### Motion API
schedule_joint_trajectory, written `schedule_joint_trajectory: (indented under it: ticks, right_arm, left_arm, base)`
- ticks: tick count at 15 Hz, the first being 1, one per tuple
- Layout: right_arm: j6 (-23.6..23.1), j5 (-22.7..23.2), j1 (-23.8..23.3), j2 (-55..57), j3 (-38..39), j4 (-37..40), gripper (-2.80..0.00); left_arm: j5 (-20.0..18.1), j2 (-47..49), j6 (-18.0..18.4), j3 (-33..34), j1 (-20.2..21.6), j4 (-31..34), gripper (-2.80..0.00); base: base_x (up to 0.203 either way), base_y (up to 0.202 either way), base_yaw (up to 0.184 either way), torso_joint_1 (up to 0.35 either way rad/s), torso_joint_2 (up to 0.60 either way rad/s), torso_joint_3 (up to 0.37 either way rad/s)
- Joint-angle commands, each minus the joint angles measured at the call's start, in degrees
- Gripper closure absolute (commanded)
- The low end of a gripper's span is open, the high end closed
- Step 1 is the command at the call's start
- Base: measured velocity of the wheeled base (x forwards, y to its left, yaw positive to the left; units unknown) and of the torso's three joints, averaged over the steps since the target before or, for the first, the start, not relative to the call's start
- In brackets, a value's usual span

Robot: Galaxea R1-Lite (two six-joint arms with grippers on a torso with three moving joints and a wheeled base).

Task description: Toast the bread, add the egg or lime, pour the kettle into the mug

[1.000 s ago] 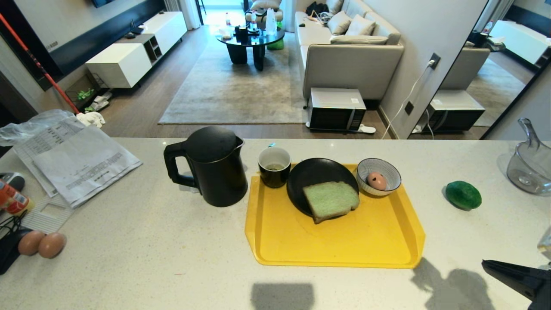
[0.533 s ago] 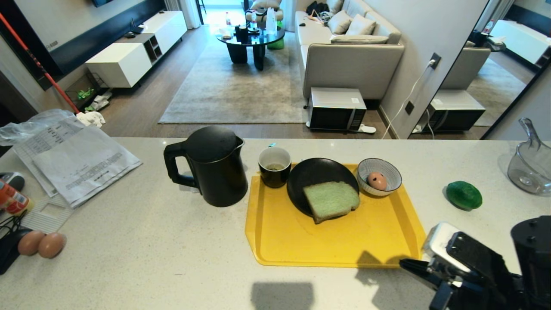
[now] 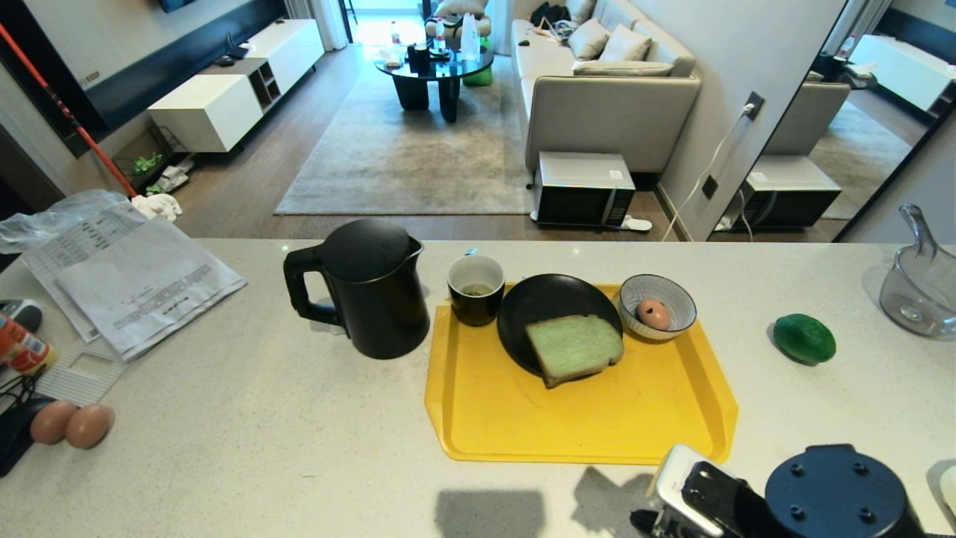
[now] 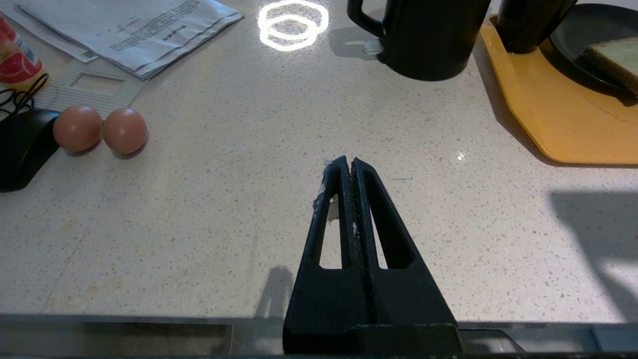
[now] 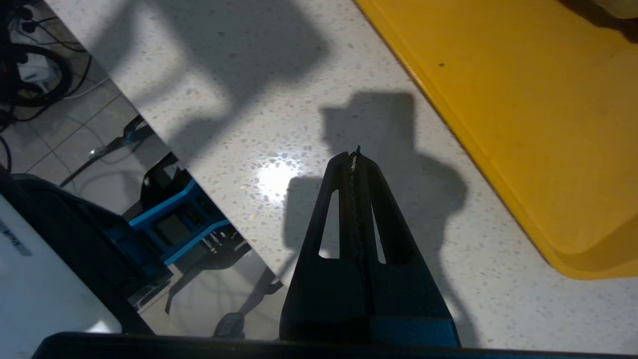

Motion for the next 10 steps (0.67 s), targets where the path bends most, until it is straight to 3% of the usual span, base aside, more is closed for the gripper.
schedule_joint_trajectory:
  ticks: [1,5,10]
  right_arm:
    - [1.67,-0.92,3.33,5.8,-0.49,-3.15,0.0]
    - [4.94,-4.83,8.01,15.19,-1.22,-14.69,0.0]
    - [5.47,-7.85,8.39,20.26,-4.54,-15.18,0.0]
  left_arm:
    - [0.02,-0.13,-0.04,0.79,0.02,-0.03,0.0]
    - [0.02,-0.13,-0.04,0.79,0.02,-0.03,0.0]
    - [0.02,-0.13,-0.04,0.79,0.02,-0.03,0.0]
  base:
    - [0.0,0.0,0.0,0.0,0.0,0.0]
    - [0.0,0.0,0.0,0.0,0.0,0.0]
    - [0.0,0.0,0.0,0.0,0.0,0.0]
